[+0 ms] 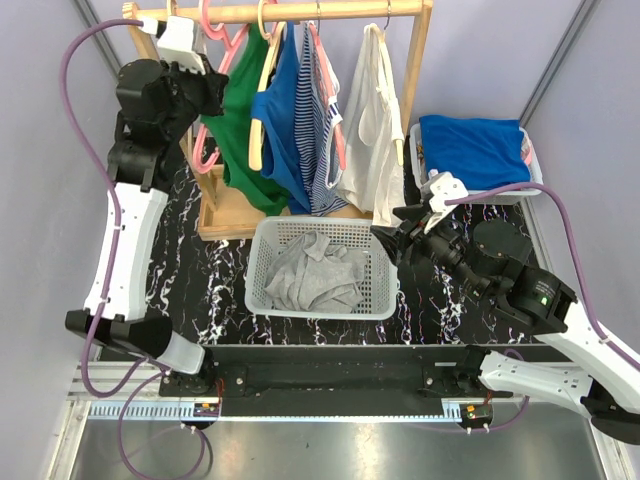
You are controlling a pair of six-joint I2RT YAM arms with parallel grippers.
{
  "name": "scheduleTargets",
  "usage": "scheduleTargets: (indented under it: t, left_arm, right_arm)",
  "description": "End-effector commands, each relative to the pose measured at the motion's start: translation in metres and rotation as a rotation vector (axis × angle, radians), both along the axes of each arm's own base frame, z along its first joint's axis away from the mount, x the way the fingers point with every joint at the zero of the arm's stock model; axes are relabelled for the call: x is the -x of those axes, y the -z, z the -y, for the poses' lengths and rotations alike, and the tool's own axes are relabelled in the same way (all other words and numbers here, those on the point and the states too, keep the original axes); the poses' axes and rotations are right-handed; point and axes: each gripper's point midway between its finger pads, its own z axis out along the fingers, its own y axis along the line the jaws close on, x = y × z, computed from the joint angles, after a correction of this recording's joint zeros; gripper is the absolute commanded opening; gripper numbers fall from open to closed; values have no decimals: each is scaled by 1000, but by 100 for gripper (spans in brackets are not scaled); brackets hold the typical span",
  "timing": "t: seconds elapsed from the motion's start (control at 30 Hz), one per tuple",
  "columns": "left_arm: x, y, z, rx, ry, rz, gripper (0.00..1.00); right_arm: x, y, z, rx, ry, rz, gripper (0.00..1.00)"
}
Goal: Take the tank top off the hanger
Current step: Pick up the hanger from the clothesline.
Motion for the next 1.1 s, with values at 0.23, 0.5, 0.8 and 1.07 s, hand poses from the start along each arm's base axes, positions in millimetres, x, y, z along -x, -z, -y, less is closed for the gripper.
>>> scheduleTargets:
  t: [0.23,0.5,0.8,1.07]
  left_arm:
    - [86,-93,-12,42,35,263,0]
    - [133,-75,-33,-38,-27,258,0]
    - [203,-64,-40,-56,8,291,0]
    - [257,-112,-44,-24,35,492,0]
  right_arm:
    - [4,-11,4,-56,-5,18,63]
    - [12,-23,9,-80,-23,32,62]
    - [15,-29,10,-89,-37,38,62]
    - [15,-24,11,-82,-34,32,62]
